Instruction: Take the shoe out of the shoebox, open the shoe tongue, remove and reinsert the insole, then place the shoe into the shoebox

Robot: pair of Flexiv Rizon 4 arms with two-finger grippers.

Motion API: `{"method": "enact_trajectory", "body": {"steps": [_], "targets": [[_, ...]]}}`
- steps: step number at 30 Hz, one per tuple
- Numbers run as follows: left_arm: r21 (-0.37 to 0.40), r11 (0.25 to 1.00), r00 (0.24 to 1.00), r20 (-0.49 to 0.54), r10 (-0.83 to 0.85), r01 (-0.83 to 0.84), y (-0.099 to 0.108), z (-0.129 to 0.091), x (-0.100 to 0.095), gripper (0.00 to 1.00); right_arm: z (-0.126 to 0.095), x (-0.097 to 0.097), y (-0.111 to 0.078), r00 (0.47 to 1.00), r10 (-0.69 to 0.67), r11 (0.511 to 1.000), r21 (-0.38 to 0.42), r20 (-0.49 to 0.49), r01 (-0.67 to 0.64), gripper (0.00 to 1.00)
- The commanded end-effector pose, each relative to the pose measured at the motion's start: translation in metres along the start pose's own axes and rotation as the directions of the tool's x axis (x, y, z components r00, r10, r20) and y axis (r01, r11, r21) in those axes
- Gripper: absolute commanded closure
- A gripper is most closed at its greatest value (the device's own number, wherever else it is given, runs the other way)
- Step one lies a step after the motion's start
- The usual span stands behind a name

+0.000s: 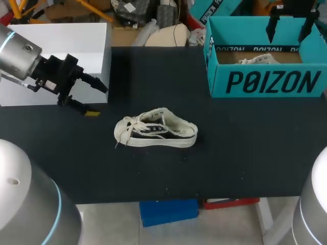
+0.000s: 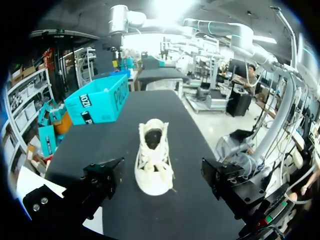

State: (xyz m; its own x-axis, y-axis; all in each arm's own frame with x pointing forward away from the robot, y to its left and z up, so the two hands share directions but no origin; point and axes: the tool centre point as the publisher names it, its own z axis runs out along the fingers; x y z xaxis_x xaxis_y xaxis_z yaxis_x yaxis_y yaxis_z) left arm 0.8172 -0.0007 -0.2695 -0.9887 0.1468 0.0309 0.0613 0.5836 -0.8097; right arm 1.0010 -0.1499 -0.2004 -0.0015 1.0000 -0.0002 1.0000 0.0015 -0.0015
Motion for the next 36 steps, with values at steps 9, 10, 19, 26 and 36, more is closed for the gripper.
{"method": "enact_trajectory", "body": {"steps": [9, 10, 19, 26, 36], "targets": [[-0.004, 1.0, 1.0, 0.003, 0.016, -0.016, 0.0, 0.006, 0.011, 0.0, 0.0, 0.0, 0.0, 1.0, 0.001, 1.0, 0.0, 0.0, -0.001, 0.0], [-0.012, 1.0, 1.0, 0.001, 0.013, -0.013, 0.002, 0.006, 0.012, 0.0, 0.0, 0.0, 0.0, 1.0, 0.001, 1.0, 0.0, 0.0, -0.001, 0.0], [-0.012, 1.0, 1.0, 0.001, 0.013, -0.013, 0.002, 0.006, 0.012, 0.0, 0.0, 0.0, 0.0, 1.0, 0.001, 1.0, 0.0, 0.0, -0.001, 0.0], [-0.012, 1.0, 1.0, 0.001, 0.013, -0.013, 0.002, 0.006, 0.012, 0.0, -0.002, 0.056, -0.015, 0.953, -0.292, 0.956, 0.004, 0.079, 0.293, 0.0], [-0.012, 1.0, 1.0, 0.001, 0.013, -0.013, 0.002, 0.006, 0.012, 0.0, 0.01, 0.189, -0.178, 0.705, -0.709, 0.701, -0.103, 0.003, 0.705, 0.0]]}}
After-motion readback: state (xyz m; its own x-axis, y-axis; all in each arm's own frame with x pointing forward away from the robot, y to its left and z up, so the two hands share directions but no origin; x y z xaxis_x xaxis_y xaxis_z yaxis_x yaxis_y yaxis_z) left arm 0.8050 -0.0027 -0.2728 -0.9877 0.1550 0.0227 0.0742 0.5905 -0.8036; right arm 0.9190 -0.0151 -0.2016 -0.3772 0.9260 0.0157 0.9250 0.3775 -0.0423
